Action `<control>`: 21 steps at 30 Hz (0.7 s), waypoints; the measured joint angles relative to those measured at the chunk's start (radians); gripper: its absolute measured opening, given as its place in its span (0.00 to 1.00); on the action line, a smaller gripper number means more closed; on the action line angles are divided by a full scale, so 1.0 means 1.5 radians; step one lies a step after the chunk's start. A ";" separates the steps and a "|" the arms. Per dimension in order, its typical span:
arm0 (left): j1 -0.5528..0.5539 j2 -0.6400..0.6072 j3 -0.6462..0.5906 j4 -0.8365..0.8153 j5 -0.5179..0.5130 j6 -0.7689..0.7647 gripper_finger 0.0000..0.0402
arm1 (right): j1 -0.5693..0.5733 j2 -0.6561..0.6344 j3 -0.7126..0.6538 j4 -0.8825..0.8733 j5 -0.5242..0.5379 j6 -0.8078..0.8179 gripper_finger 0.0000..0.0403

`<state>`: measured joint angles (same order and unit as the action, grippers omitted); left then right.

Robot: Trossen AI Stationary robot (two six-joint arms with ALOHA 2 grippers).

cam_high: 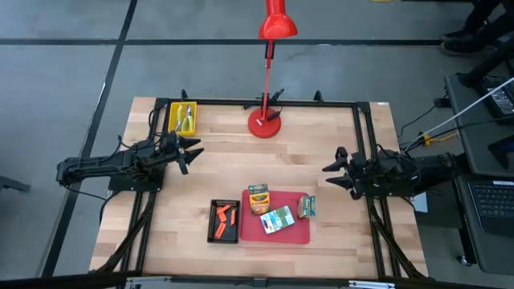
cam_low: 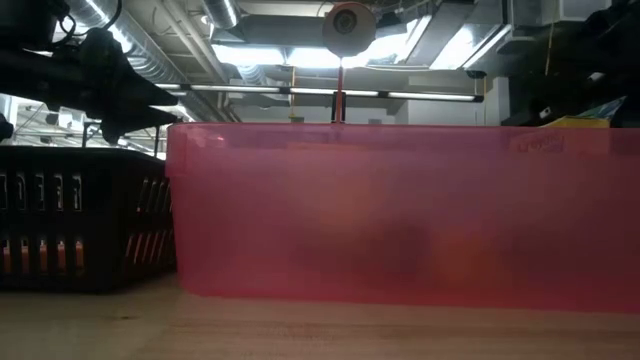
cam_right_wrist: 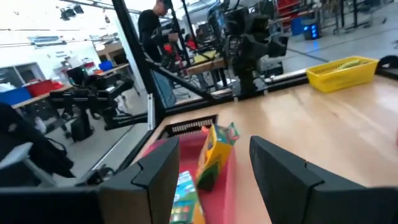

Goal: Pick & Place School Supplies
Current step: Return to Home Position

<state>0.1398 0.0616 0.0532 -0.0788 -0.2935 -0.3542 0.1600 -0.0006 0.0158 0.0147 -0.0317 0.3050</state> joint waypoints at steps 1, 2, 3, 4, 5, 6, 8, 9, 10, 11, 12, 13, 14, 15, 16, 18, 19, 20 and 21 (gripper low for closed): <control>0.000 0.000 0.000 0.000 0.000 0.000 0.53 | -0.006 0.000 0.000 0.000 -0.001 -0.004 0.49; 0.000 0.000 0.000 0.000 0.000 0.000 0.53 | -0.008 0.000 0.000 -0.001 0.011 -0.011 0.49; 0.000 0.000 0.000 0.000 0.000 0.000 0.53 | -0.009 0.000 0.000 -0.002 0.023 -0.021 0.49; 0.000 0.000 0.000 0.000 0.000 0.000 0.53 | -0.011 0.000 0.000 -0.002 0.026 -0.033 0.49; 0.000 0.000 0.000 0.000 0.000 0.000 0.53 | -0.011 0.000 0.000 -0.001 0.026 -0.042 0.49; 0.000 0.000 0.000 0.000 0.000 0.000 0.53 | -0.011 0.000 0.000 -0.002 0.025 -0.050 0.49; 0.000 0.000 0.000 0.000 0.000 0.000 0.53 | -0.010 0.000 0.000 -0.002 0.026 -0.054 0.49; 0.000 0.000 0.000 0.000 0.000 0.000 0.53 | -0.010 0.000 0.000 -0.002 0.026 -0.054 0.49; 0.000 0.000 0.000 0.000 0.000 0.000 0.53 | -0.010 0.000 0.000 -0.002 0.026 -0.054 0.49; 0.000 0.000 0.000 0.000 0.000 0.000 0.53 | -0.010 0.000 0.000 -0.002 0.026 -0.054 0.49; 0.000 0.000 0.000 0.000 0.000 0.000 0.53 | -0.010 0.000 0.000 -0.002 0.026 -0.054 0.49; 0.000 0.000 0.000 0.000 0.000 0.000 0.53 | -0.010 0.000 0.000 -0.002 0.026 -0.054 0.49; 0.000 0.000 0.000 0.000 0.000 0.000 0.53 | -0.010 0.000 0.000 -0.002 0.026 -0.054 0.49; 0.000 0.000 0.000 0.000 0.000 0.000 0.53 | -0.010 0.000 0.000 -0.002 0.026 -0.054 0.49; 0.000 0.000 0.000 0.000 0.000 0.000 0.53 | -0.010 0.000 0.000 -0.002 0.026 -0.054 0.49; 0.000 0.000 0.000 0.000 0.000 0.000 0.53 | -0.010 0.000 0.000 -0.002 0.026 -0.054 0.49; 0.000 0.000 0.000 0.000 0.000 0.000 0.53 | -0.010 0.000 0.000 -0.002 0.027 -0.054 0.49; 0.000 0.000 0.000 0.000 0.000 0.000 0.53 | -0.010 0.000 0.000 -0.002 0.029 -0.053 0.49; 0.000 0.000 0.000 0.000 0.000 0.000 0.53 | -0.010 0.000 0.000 -0.002 0.029 -0.052 0.49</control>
<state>0.1398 0.0616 0.0532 -0.0788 -0.2939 -0.3542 0.1444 -0.0006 0.0158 0.0116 0.0116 0.2264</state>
